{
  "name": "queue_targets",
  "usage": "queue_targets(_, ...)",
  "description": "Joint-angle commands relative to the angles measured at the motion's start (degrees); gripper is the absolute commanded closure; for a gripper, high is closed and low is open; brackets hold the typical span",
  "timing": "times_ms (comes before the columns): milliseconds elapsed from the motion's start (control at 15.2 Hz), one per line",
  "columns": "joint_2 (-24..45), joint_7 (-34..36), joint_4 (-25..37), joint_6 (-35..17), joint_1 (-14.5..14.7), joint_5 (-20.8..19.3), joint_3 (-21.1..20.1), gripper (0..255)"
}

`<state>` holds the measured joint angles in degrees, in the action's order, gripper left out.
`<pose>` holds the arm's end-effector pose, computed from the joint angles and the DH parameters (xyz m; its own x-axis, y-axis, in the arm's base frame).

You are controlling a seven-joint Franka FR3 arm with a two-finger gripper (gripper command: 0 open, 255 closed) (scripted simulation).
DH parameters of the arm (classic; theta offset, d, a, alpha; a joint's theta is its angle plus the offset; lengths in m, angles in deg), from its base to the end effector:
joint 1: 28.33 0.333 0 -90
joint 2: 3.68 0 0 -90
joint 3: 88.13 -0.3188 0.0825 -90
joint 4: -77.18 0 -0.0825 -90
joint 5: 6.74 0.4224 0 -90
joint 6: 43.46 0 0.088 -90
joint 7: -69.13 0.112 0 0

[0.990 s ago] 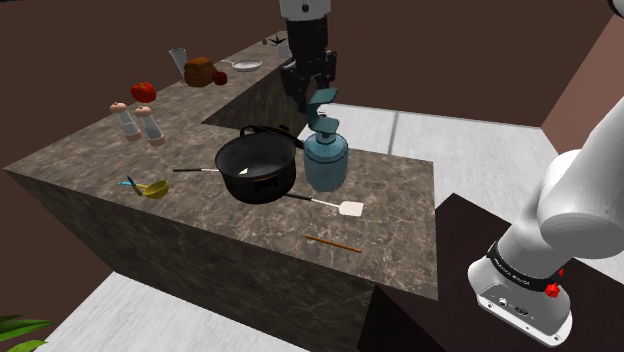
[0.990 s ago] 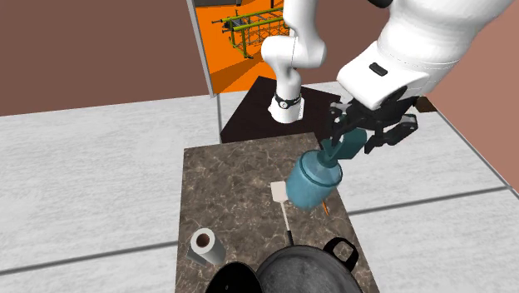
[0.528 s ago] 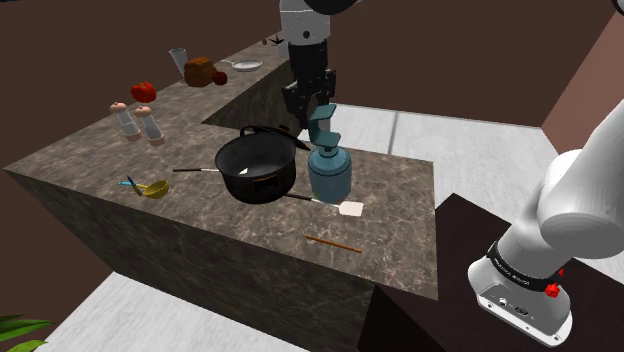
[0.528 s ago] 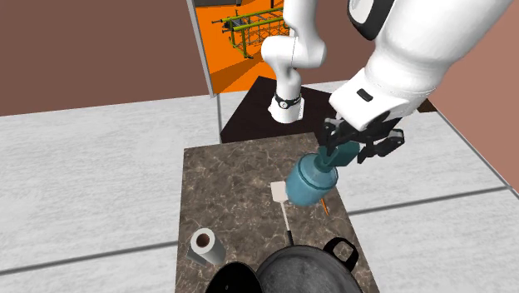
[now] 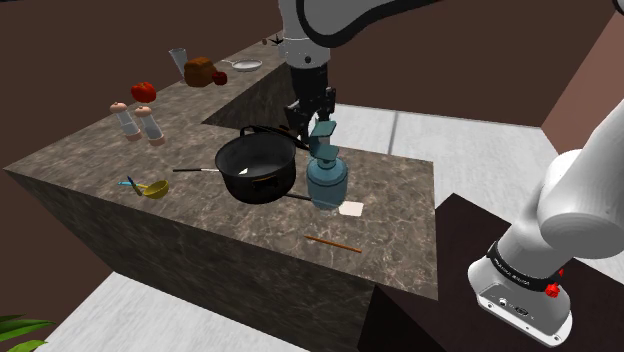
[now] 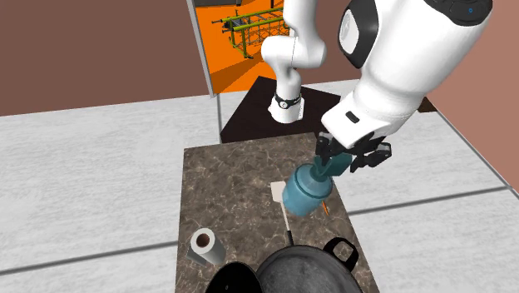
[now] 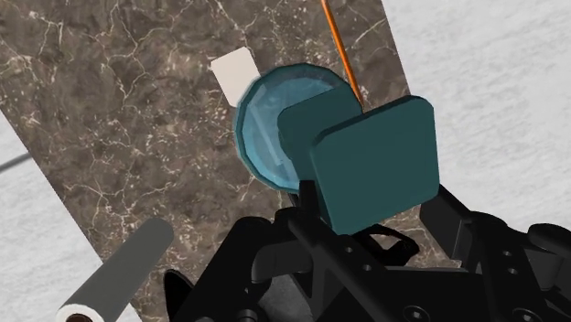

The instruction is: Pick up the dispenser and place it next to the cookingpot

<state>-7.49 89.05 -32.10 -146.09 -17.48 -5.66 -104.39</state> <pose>0.5080 0.2652 0.5056 0.9917 0.1189 -0.0489 0.1199 -0.9926 0.0182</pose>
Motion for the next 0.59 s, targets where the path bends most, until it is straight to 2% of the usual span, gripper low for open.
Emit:
queue_targets(0,0.1,0.0,-1.4,-1.6,0.0,0.0,0.0,255)
queue_targets(528,1.3,0.3,-6.6,-8.0,0.1,-0.3,-0.2,255)
